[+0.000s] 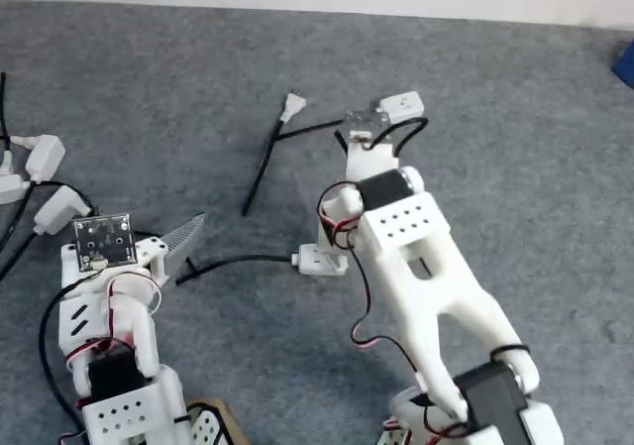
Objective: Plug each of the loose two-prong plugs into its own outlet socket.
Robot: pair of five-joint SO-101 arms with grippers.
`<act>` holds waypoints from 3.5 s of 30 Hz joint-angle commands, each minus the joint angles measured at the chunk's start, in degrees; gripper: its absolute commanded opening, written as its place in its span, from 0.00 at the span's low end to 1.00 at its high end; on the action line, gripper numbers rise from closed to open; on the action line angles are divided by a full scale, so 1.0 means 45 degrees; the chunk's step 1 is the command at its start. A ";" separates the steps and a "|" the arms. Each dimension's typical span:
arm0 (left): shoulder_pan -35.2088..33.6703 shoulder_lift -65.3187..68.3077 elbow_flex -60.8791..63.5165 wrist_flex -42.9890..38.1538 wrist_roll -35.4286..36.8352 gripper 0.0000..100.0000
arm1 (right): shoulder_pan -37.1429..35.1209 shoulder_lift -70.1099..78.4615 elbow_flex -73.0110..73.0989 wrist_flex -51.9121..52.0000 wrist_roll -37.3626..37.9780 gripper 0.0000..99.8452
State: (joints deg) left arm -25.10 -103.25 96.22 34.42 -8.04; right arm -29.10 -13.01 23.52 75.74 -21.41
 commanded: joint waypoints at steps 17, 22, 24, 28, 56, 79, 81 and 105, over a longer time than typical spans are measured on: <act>-0.0127 -0.0127 0.0186 -0.0274 0.0098 0.51 | 0.0361 0.0147 -0.1885 0.0264 -0.2794 0.01; -0.0127 -0.0127 0.0166 -0.0274 0.0078 0.51 | 0.0381 0.0147 -0.1670 0.0283 -0.2813 0.01; -0.0127 -0.0127 0.0166 -0.0274 0.0078 0.51 | 0.0381 0.0127 -0.1651 0.0342 -0.2813 0.01; -0.0127 -0.0127 0.0166 -0.0274 0.0078 0.51 | 0.0713 0.0186 -0.1592 0.0322 -0.3243 0.01; -0.0147 -0.0127 0.0166 -0.0274 0.0078 0.51 | 0.0166 0.1612 -0.1260 0.0518 -0.5705 0.01; -0.0264 -0.0127 0.0166 -0.0215 0.0078 0.51 | 0.1084 0.1573 -0.2725 0.0596 -0.4786 0.01; -0.0244 -0.0127 0.0166 -0.0195 0.0078 0.51 | 0.1084 0.1573 -0.2960 0.0576 -0.4396 0.01; -0.0244 -0.0107 0.0166 -0.0195 0.0078 0.51 | 0.0400 0.1670 -0.2921 -0.0420 -0.1328 0.01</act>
State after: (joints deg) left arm -26.07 -103.25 96.22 34.42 -8.04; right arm -25.41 -5.01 12.09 75.47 -29.49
